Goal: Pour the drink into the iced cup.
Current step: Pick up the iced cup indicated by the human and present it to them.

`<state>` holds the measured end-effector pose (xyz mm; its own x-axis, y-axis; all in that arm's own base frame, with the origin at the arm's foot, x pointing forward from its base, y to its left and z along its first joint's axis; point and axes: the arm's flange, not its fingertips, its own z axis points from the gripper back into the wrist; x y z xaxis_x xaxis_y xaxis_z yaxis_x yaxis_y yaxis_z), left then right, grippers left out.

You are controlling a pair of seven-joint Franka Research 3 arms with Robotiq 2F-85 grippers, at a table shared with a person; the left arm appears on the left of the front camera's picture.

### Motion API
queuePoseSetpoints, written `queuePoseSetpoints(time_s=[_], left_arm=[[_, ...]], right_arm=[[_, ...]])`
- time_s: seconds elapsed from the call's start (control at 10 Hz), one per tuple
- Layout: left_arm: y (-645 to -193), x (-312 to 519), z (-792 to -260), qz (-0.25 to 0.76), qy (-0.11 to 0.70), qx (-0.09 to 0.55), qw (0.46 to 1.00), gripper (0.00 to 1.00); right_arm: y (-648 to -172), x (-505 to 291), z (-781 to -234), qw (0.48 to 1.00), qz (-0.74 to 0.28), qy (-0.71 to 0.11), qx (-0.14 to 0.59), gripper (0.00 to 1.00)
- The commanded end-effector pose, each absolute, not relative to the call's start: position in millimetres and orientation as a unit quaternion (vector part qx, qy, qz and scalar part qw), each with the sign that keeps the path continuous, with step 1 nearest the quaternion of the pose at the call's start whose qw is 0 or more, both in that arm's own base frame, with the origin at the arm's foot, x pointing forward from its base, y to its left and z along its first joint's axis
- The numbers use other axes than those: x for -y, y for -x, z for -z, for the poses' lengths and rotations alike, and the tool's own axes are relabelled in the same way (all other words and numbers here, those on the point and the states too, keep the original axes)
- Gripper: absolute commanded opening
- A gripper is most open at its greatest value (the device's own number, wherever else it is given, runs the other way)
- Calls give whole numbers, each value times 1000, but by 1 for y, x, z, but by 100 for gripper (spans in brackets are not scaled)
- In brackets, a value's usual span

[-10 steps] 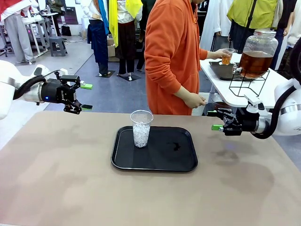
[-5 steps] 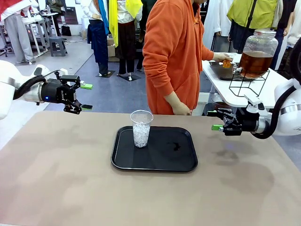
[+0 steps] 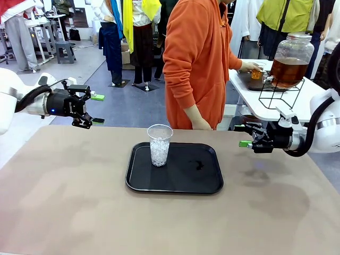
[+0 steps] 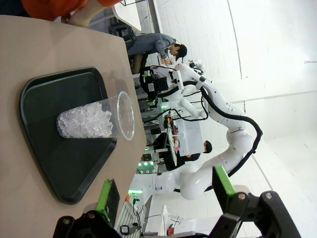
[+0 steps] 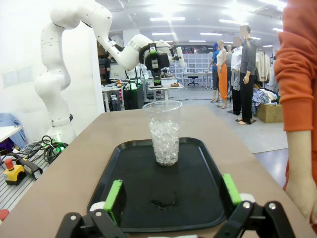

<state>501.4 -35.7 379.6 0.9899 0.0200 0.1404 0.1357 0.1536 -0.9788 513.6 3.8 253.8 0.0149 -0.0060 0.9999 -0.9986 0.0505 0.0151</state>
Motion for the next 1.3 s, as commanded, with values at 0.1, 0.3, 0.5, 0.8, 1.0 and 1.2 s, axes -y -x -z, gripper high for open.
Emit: queuePoseSetpoints(time_s=[0.1,0.3,0.5,0.8,1.0,1.2], left_arm=[[-499,36,-380,44,648,67,758,100],[-499,36,-380,44,648,67,758,100],[-499,36,-380,44,648,67,758,100],[-499,36,-380,44,648,67,758,100],[-499,36,-380,44,648,67,758,100],[-499,36,-380,44,648,67,758,100]], right_arm=[[-517,-6,-259,514,-484,-493,509,100],[-517,-6,-259,514,-484,-493,509,100],[-517,-6,-259,514,-484,-493,509,100],[-517,-6,-259,514,-484,-493,509,100],[-517,-6,-259,514,-484,-493,509,100],[-517,-6,-259,514,-484,-493,509,100]])
